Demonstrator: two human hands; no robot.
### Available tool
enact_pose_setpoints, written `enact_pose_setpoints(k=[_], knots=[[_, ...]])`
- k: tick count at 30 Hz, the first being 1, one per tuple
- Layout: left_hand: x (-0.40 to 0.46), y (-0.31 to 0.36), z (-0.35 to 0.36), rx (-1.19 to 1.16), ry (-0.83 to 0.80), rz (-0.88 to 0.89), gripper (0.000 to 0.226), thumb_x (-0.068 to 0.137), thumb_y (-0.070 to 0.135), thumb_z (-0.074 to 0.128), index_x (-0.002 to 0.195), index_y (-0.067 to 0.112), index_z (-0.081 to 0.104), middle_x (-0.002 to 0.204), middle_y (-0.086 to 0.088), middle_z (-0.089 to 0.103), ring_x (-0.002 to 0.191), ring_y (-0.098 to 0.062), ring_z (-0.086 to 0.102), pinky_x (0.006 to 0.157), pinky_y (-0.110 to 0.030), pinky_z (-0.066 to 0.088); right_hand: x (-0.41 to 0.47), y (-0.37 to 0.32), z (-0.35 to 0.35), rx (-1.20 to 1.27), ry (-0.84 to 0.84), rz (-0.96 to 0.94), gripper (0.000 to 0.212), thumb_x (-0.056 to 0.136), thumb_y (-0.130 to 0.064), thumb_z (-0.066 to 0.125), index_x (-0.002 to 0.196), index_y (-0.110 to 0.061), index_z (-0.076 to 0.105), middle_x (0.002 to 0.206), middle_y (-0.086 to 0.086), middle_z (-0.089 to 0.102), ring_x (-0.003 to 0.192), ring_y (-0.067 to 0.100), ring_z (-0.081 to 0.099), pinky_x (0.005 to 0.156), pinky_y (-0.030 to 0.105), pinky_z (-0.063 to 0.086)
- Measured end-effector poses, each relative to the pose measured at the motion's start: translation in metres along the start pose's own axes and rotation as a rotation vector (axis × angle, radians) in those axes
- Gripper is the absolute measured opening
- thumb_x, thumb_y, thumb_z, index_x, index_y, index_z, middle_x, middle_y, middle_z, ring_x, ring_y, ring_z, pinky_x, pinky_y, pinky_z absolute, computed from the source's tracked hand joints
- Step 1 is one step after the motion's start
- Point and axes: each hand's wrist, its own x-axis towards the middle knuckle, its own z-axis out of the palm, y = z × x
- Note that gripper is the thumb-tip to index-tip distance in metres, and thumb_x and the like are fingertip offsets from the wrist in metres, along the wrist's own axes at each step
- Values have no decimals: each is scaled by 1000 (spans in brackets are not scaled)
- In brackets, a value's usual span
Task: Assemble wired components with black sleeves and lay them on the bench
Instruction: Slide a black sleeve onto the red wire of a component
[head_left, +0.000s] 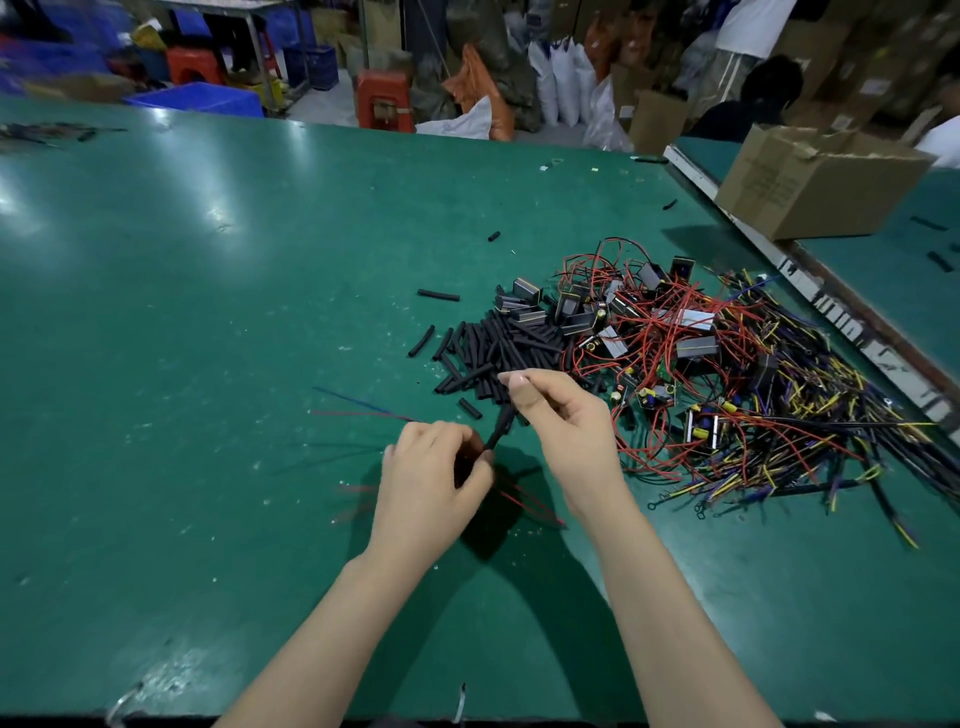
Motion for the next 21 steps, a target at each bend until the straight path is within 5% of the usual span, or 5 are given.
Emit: enact_pose_setpoints(k=[3,8,12,15,21], knots=[[0,4,-4,156,53,23,17,85,36,61,88,21,55,88,12,56,96,-17,47,76,-32,25,6,-15,-3,-36,-112,-32,12,90,-17,64,87,-25,73,98,-6,66,93,-3,60,84,17,44],[23,13,-19,-480,115,-15,18,91,23,59,91,27,42,72,17,64,69,5,60,63,-13,42,17,-39,7,-199,-357,-76,10,87,-11,67,94,-14,74,100,-6,58,88,-6,54,72,7,40],[37,6,-14,-578,-128,-19,17,99,21,46,86,25,56,74,9,73,70,-9,70,72,-28,55,30,-51,8,-160,-294,-79,11,88,-9,66,94,-15,73,103,1,56,67,8,61,68,17,51],[42,0,-2,-649,-6,-202,24,101,18,43,82,21,59,74,-4,72,69,-22,70,74,-37,57,36,-44,6,-292,-309,-64,20,91,-17,64,109,-12,70,105,3,61,81,3,60,78,11,47],[32,-3,8,-730,140,-285,23,102,25,39,89,25,57,84,8,72,78,-7,68,74,-19,51,42,-15,-41,-571,-119,122,28,94,-31,59,118,-19,65,96,-6,66,93,14,59,85,28,46]])
